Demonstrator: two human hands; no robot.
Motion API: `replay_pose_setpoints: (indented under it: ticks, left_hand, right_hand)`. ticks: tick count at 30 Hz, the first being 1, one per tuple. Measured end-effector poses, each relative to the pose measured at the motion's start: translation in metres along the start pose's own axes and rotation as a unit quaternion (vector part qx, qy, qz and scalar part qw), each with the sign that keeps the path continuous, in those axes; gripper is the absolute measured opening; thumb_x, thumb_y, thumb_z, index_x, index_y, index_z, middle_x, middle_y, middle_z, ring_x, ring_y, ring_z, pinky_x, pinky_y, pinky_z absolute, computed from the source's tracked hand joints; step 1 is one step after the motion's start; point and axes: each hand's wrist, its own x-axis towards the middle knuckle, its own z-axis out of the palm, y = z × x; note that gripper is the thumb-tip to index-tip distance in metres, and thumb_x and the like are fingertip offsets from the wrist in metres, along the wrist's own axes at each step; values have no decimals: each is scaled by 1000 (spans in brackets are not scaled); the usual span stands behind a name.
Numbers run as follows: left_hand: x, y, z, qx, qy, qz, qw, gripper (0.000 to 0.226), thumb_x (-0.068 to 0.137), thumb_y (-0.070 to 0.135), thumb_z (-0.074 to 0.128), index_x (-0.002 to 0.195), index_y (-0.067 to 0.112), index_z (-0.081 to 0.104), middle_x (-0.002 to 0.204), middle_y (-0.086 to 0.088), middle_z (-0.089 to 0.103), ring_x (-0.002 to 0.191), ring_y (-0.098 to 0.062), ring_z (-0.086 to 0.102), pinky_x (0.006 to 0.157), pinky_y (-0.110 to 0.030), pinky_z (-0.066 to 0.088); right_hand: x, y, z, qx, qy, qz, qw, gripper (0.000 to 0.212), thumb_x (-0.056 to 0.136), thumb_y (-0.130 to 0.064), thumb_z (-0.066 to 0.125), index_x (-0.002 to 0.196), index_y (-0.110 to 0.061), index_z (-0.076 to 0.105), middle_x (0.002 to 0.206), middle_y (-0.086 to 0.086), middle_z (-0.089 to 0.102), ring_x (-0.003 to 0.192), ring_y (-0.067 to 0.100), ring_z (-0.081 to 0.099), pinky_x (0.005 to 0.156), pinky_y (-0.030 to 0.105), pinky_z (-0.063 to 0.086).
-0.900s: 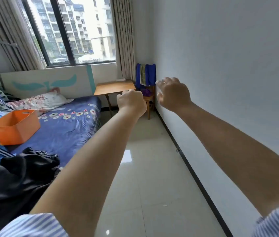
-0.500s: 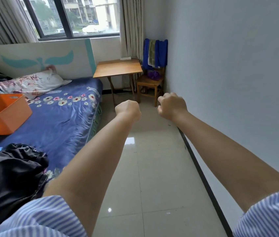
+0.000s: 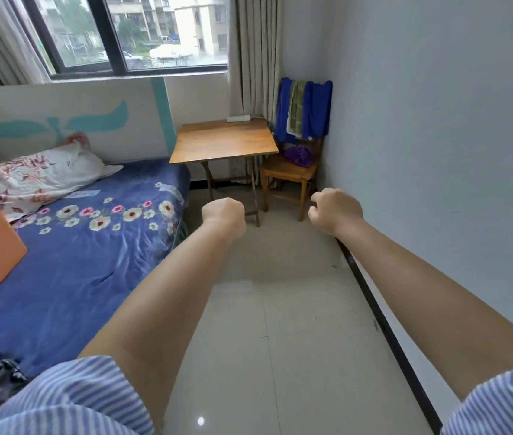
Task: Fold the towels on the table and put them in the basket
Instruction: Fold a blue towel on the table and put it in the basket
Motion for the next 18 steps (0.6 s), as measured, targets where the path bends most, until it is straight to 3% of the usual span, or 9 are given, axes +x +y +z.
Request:
replay_pose_setpoints:
  ticks: [3, 9, 11, 14, 16, 18]
  left_hand:
    - [76, -8, -6, -17, 9, 20, 1000, 27, 95, 13, 42, 112, 7, 61, 117, -10, 60, 107, -30, 57, 70, -28, 36]
    - [215, 7, -2, -10, -6, 65, 998, 25, 96, 14, 40, 106, 5, 61, 103, -9, 60, 97, -29, 59, 65, -28, 37]
    - [264, 17, -2, -6, -6, 77, 997, 26, 97, 16, 39, 109, 5, 60, 108, -10, 61, 98, -29, 59, 66, -29, 38]
    - [349, 34, -8, -1, -5, 80, 997, 27, 98, 16, 39, 112, 6, 60, 111, -10, 60, 100, -29, 59, 68, -29, 38]
    - [408, 46, -20, -8, -1, 75, 997, 28, 98, 18, 39, 112, 6, 59, 111, -10, 60, 100, -28, 58, 68, -30, 38]
    - [461, 57, -32, -14, 8, 73, 997, 28, 97, 19, 39, 113, 6, 59, 111, -10, 60, 96, -28, 57, 68, -30, 38]
  right_hand:
    - [70, 6, 15, 8, -7, 31, 999, 34, 92, -19, 38, 118, -5, 55, 119, 15, 55, 112, 31, 48, 82, 34, 44]
    - [192, 38, 49, 2, -26, 59, 998, 28, 91, -16, 37, 107, -2, 56, 117, 16, 54, 110, 32, 48, 75, 32, 39]
    - [237, 55, 60, -7, -27, 56, 998, 21, 91, -15, 37, 90, -4, 55, 113, 17, 53, 112, 32, 47, 79, 34, 42]
    - [312, 85, 74, 1, -20, 55, 998, 24, 90, -14, 38, 66, -8, 38, 98, 17, 50, 108, 33, 49, 72, 32, 37]
    - [369, 108, 76, 5, -5, 50, 999, 21, 90, -15, 39, 80, -4, 53, 101, 17, 54, 105, 32, 51, 72, 32, 38]
    - [419, 127, 74, 1, 6, 48, 999, 21, 91, -15, 39, 93, -4, 57, 107, 18, 57, 103, 32, 52, 72, 32, 39]
